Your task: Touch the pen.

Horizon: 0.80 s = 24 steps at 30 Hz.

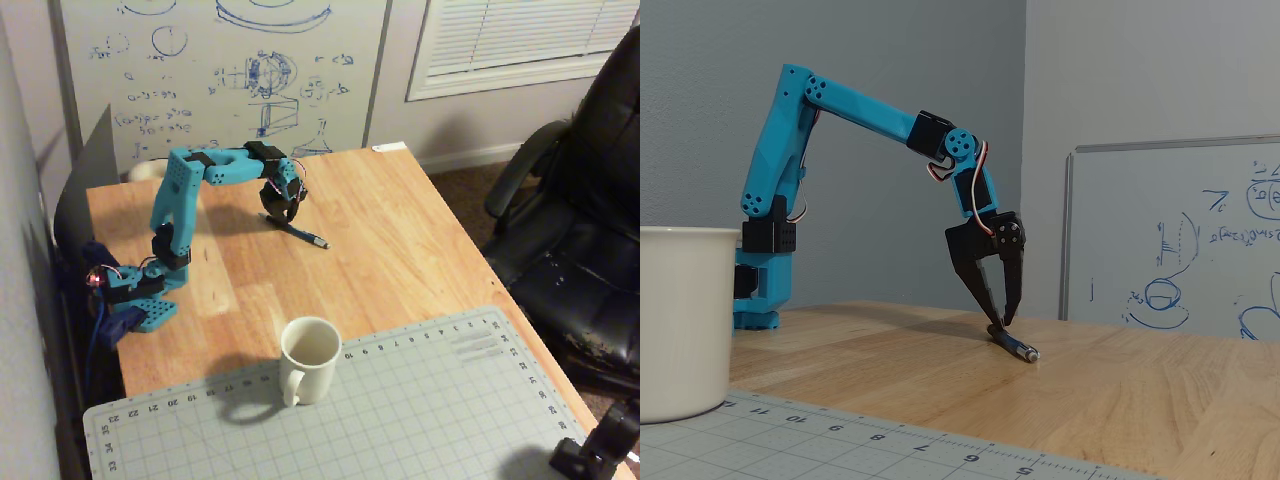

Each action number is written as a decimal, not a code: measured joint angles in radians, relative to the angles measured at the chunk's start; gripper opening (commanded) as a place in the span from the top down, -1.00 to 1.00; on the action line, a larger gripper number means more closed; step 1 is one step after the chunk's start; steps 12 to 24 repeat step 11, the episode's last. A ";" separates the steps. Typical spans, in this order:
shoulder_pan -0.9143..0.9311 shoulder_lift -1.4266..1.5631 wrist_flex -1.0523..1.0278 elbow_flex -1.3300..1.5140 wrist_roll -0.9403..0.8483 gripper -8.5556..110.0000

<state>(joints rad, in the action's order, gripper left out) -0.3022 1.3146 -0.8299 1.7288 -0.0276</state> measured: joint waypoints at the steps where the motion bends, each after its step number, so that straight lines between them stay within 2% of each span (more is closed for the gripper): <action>1: 0.000 0.000 0.000 0.000 0.000 0.85; 24: 0.021 0.000 0.000 0.000 0.000 0.85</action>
